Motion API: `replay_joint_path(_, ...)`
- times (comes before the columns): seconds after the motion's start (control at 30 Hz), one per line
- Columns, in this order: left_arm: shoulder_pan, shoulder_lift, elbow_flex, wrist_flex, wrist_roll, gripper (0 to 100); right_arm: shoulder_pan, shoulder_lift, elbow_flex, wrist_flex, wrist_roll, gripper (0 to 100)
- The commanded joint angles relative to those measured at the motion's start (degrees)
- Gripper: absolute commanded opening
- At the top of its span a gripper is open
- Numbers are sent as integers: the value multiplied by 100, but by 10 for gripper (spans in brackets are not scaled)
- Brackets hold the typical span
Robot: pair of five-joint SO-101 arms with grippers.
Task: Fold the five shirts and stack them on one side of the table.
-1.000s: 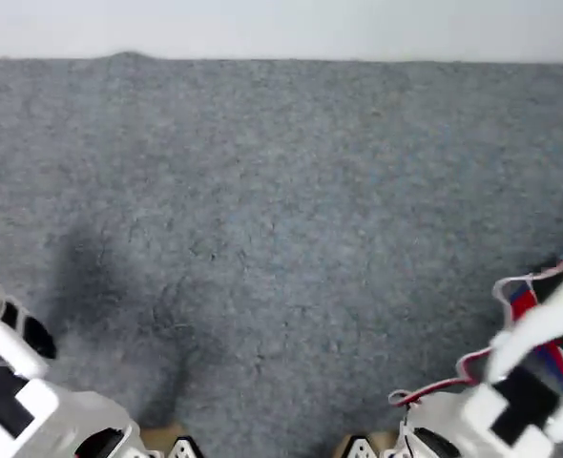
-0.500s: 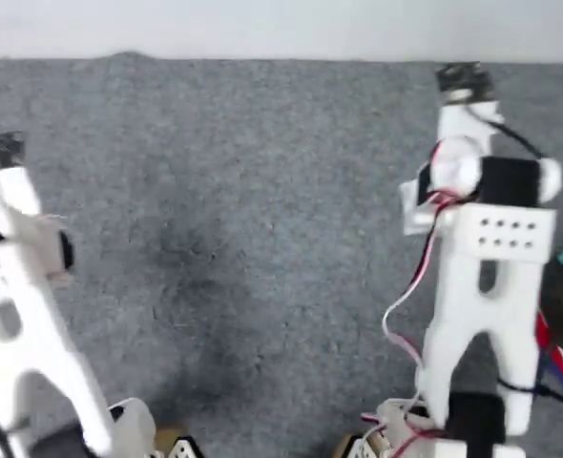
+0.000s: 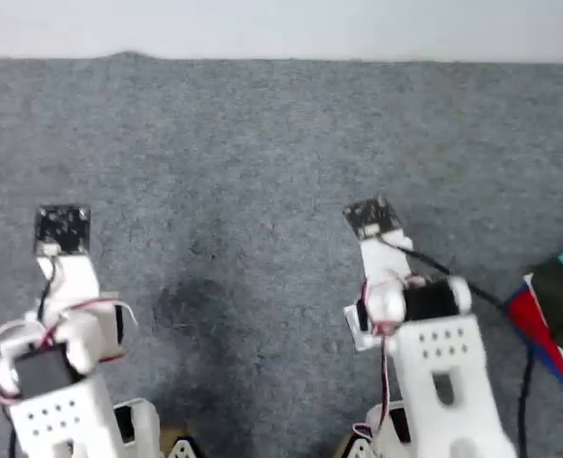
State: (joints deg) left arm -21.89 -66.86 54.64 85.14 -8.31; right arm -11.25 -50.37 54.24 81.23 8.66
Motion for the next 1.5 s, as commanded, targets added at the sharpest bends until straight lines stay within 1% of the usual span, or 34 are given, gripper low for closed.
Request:
replay_joint_path(0.0, 176, -976, 479, -202, 53, 14, -31, -1059, 888, -611, 70, 8)
replay_joint_path(0.13, 316, -1723, 919, -264, 53, 15, -22, -2026, 1820, -866, 79, 9)
replay_joint_path(0.23, 281, -2286, 1534, -422, 53, 15, -31, -2642, 2338, -1138, 79, 9)
replay_joint_path(0.33, 273, -2936, 1974, -396, 53, 15, -40, -3222, 2954, -1323, 79, 9)
replay_joint_path(0.47, 273, -3824, 2457, -387, 62, 15, -13, -4075, 3596, -1349, 79, 9)
replay_joint_path(0.57, 273, -3701, 2686, -325, 70, 15, -40, -4813, 4220, -1349, 79, 11)
replay_joint_path(0.67, 281, -3736, 2703, -325, 88, 15, -13, -5420, 4167, -1279, 44, 9)
replay_joint_path(0.77, 299, -3736, 2721, -343, 88, 15, -13, -5262, 4220, -1138, 70, 9)
replay_joint_path(0.87, 281, -3736, 2721, -343, 88, 15, -13, -5130, 4211, -734, 62, 9)
replay_joint_path(1.47, 281, -3736, 2730, -352, 62, 15, -22, -5349, 4220, -646, 70, 9)
